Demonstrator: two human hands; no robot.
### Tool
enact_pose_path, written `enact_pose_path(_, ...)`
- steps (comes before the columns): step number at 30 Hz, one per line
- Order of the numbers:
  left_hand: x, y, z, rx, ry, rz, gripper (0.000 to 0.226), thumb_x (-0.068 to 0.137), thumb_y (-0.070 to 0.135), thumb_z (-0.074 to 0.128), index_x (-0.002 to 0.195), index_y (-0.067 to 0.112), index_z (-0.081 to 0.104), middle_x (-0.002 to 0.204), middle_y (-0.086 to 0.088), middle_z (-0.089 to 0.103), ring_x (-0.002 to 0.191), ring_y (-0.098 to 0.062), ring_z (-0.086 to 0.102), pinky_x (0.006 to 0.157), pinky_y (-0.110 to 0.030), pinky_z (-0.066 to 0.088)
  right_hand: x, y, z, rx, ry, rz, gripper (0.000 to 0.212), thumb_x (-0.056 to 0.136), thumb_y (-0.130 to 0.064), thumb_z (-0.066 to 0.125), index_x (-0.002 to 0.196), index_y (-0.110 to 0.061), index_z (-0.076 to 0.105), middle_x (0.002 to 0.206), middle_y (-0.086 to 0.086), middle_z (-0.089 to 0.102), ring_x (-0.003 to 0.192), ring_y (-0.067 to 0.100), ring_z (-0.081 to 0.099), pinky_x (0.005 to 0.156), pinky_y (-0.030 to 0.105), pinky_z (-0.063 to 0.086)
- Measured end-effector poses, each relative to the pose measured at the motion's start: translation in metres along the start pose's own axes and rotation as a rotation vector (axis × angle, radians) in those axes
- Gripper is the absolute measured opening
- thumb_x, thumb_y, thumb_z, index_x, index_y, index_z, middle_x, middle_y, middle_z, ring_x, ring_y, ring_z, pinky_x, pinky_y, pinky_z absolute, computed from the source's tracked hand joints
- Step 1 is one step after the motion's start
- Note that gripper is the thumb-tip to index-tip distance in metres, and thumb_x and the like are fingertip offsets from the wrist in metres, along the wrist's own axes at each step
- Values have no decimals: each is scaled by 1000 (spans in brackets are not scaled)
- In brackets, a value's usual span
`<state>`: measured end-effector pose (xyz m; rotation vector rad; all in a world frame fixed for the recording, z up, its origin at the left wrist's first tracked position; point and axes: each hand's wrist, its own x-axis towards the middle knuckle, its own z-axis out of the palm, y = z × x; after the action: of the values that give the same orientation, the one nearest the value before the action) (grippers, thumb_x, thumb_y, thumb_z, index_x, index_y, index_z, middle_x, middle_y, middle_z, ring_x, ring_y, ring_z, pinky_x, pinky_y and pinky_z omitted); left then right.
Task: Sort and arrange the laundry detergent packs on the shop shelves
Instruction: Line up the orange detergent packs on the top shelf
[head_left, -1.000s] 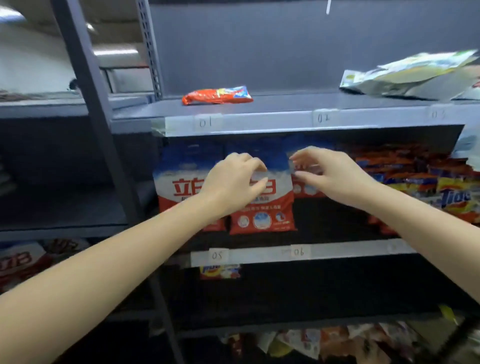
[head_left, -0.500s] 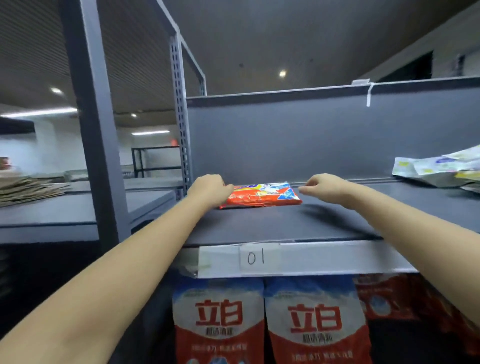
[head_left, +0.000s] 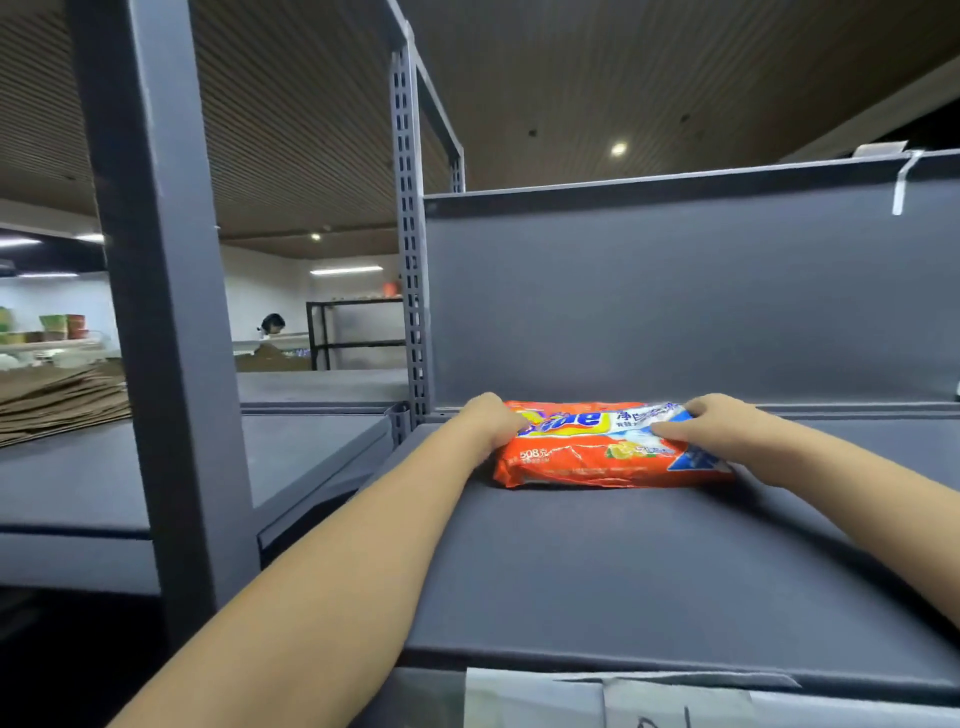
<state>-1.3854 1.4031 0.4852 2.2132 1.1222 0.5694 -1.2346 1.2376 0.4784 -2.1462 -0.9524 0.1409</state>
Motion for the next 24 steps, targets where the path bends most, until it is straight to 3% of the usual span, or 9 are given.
enact_pose_path(2,0,0,-2,-291,-28,-57,39,92,19,60,124,-1,50,115,-17,64,100,-24,66,60,-26,54,-1,1,-2,167,-12,-5,17,88,-19,65,86,-3,60,72,10,62,59,19,54,54,26,41)
enact_pose_path(4,-4,0,-5,-582,-85,-100,34,92,16,61,121,2,49,95,-12,66,82,-18,67,47,-22,51,-4,0,-4,297,-23,-3,10,87,-14,66,86,-5,60,76,11,66,60,21,59,52,24,48)
enact_pose_path(6,-6,-2,-8,-786,-142,-137,32,91,21,63,117,6,53,86,-9,65,71,-17,63,56,-28,53,-7,-2,-7,379,-32,-14,9,87,-10,65,82,-10,59,75,9,66,58,19,61,44,20,50)
enact_pose_path(9,-10,0,-11,-962,-218,-187,36,90,34,62,114,7,58,96,-9,66,75,-20,64,58,-34,54,-15,-6,-11,475,-40,-75,9,87,-5,64,83,-11,58,79,9,67,57,18,65,43,20,52)
enact_pose_path(12,-20,7,-18,-1027,-250,-169,29,90,37,61,86,8,61,69,-10,70,56,-22,67,59,-38,53,-26,-14,-18,569,-19,-178,12,85,1,63,83,-9,57,81,9,66,50,10,65,46,22,54)
enact_pose_path(14,-30,13,-23,-1047,-246,-127,26,91,35,61,87,9,60,60,-9,69,49,-21,67,53,-35,55,-37,-21,-25,599,-4,-226,14,84,2,64,83,-11,58,82,8,67,52,11,66,49,24,55)
enact_pose_path(18,-52,21,-28,-1169,-184,55,17,96,27,53,92,11,59,64,-8,71,51,-20,68,48,-37,56,-67,-27,-44,607,18,-307,14,84,0,65,86,-13,60,85,9,70,59,15,69,54,29,58)
enact_pose_path(21,-81,28,-30,-1242,-152,219,18,98,25,50,101,12,61,92,-9,71,62,-20,71,55,-40,58,-100,-19,-60,653,31,-358,15,83,-1,66,92,-14,63,81,5,72,63,16,70,59,31,59)
enact_pose_path(24,-126,35,-29,-1327,-84,374,19,96,22,53,108,9,61,101,-13,68,75,-23,71,66,-43,60,-137,-5,-77,746,40,-379,23,80,-3,68,101,-10,63,86,6,73,76,24,71,73,42,56)
